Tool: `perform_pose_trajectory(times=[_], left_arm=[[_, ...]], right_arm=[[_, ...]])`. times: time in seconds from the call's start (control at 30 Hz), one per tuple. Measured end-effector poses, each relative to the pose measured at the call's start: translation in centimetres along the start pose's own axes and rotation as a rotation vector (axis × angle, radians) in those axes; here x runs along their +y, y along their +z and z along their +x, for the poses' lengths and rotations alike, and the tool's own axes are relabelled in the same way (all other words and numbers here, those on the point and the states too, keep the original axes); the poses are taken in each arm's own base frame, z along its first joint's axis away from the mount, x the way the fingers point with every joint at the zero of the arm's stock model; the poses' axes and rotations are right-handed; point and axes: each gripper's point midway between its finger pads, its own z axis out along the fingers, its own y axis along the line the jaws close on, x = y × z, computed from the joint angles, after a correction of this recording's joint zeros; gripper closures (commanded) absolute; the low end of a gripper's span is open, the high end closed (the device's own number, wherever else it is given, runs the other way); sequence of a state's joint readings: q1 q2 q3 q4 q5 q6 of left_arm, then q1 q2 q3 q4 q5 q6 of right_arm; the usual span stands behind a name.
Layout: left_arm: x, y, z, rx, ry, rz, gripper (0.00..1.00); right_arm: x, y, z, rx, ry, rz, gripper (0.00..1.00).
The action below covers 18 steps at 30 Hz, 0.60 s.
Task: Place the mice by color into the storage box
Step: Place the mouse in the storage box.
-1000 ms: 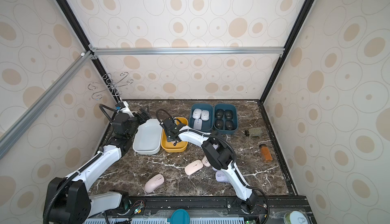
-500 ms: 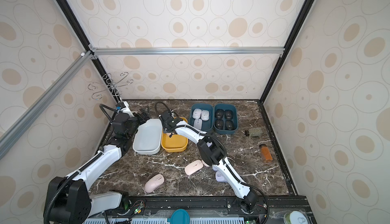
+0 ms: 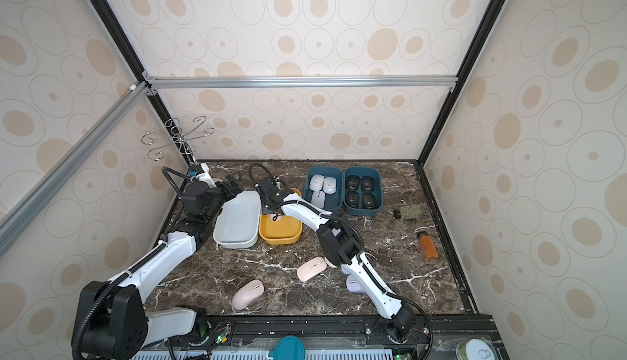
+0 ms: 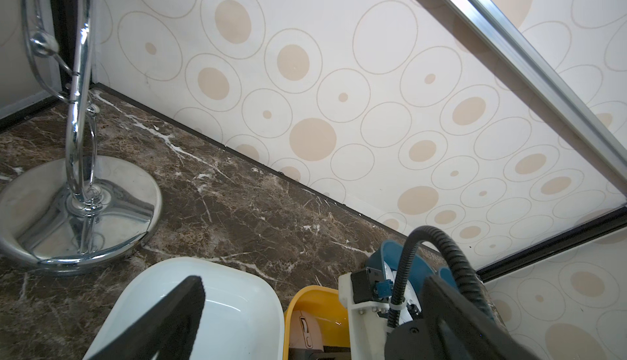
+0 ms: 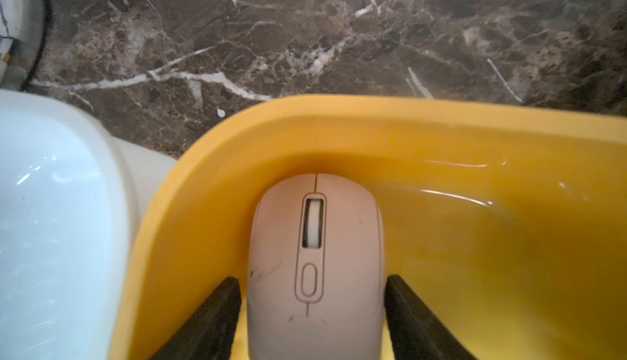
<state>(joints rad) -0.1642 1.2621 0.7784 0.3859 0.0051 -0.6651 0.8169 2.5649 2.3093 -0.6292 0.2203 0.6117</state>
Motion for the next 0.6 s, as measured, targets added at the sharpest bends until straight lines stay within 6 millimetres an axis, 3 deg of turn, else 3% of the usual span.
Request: perform_pose_trajectory(times=[0.17, 0.27, 0.37, 0.43, 0.6], left_arm=[[-0.2, 0.1, 0.4, 0.015, 0.0, 0.013, 0.0], [-0.3, 0.2, 0.5, 0.023, 0.0, 0.022, 0.0], [-0.3, 0.3, 0.8, 0.031, 0.001, 0.024, 0.0], [-0.3, 0.3, 0.9, 0.034, 0.001, 0.026, 0.0], [-0.2, 0.3, 0.8, 0.032, 0.0, 0.025, 0.0]], right_arm=[[0.1, -3.6, -0.8, -0.011, -0.033, -0.033, 0.37], [0.1, -6.8, -1.7, -0.041, -0.063, -0.06, 0.59], [-0.2, -8.7, -2.1, -0.064, -0.096, -0.071, 0.76], [-0.6, -8.7, -1.4, -0.056, -0.118, -0.066, 0.8], [-2.1, -6.2, 2.1, 0.035, -0.173, -0.028, 0.83]])
